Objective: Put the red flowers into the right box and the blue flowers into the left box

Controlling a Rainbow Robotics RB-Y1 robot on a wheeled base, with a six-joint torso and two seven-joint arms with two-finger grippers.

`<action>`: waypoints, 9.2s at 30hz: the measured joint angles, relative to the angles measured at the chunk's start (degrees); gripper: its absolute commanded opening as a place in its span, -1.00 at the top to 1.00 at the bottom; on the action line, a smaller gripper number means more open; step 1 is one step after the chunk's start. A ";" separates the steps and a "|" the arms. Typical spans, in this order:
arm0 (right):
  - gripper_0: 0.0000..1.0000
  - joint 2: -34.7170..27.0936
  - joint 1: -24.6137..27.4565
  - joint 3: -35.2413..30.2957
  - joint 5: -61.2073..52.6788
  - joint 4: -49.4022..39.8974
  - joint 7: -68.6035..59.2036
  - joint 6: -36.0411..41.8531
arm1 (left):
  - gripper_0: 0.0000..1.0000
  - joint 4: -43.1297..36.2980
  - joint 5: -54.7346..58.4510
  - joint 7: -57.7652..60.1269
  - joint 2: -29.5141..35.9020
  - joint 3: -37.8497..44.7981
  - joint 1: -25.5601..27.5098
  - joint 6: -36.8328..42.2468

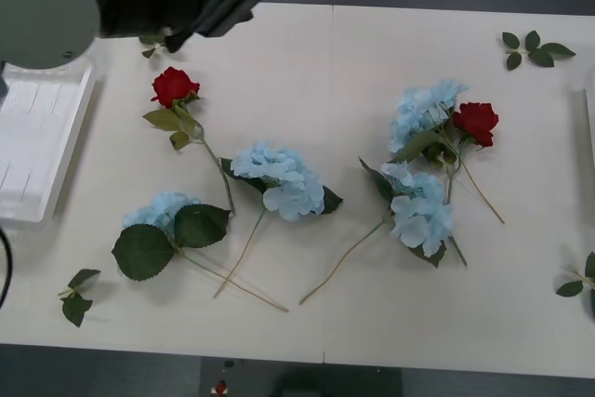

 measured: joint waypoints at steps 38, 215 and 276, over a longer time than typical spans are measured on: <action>-1.00 -4.69 -0.01 14.80 34.15 22.45 -3.33 -31.04 | -1.00 30.60 2.19 -15.72 9.04 -10.40 4.40 0.07; -1.00 23.44 -0.05 3.30 -14.43 -14.14 -3.81 1.20 | -0.91 40.49 -12.16 -20.66 -0.74 -33.74 -8.36 -9.90; -1.00 23.44 -1.06 1.66 -19.44 -14.14 38.87 -0.45 | 1.00 59.87 -16.43 -25.59 -10.14 -33.57 -9.18 -23.39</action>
